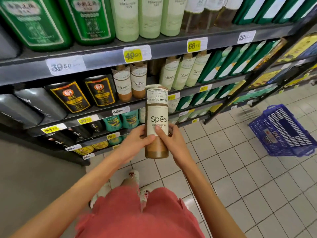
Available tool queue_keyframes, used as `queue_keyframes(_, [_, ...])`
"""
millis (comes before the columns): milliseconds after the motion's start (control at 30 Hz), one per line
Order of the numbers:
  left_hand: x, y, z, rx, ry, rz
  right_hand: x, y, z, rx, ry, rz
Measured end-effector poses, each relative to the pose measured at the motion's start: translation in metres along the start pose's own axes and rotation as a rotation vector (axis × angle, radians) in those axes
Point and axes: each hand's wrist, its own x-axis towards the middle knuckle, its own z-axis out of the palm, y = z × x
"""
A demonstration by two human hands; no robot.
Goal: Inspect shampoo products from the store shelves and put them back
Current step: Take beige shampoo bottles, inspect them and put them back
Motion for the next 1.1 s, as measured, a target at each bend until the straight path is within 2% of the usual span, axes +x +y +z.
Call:
queue_keyframes(267, [0.072, -0.001, -0.03, 0.048, -0.008, 0.029, 0.075, -0.007, 0.017, 0.029, 0.025, -0.017])
queue_keyframes(467, [0.122, -0.005, -0.021, 0.127, 0.109, 0.085, 0.129, 0.001, 0.013, 0.013, 0.125, -0.09])
queue_keyframes(667, [0.168, -0.013, -0.004, 0.23, 0.388, 0.164, 0.179, 0.005, 0.001, -0.073, 0.113, -0.255])
queue_keyframes(800, [0.188, -0.02, 0.008, 0.184, 0.583, 0.17, 0.201, 0.009, -0.005, -0.082, 0.09, -0.285])
queue_keyframes(967, [0.204, -0.022, 0.021, 0.022, 0.724, 0.283, 0.219, 0.012, -0.007, -0.18, 0.089, -0.447])
queue_keyframes(1100, [0.215, -0.021, 0.026, 0.131, 0.911, 0.306, 0.232, 0.011, -0.008, -0.141, 0.073, -0.529])
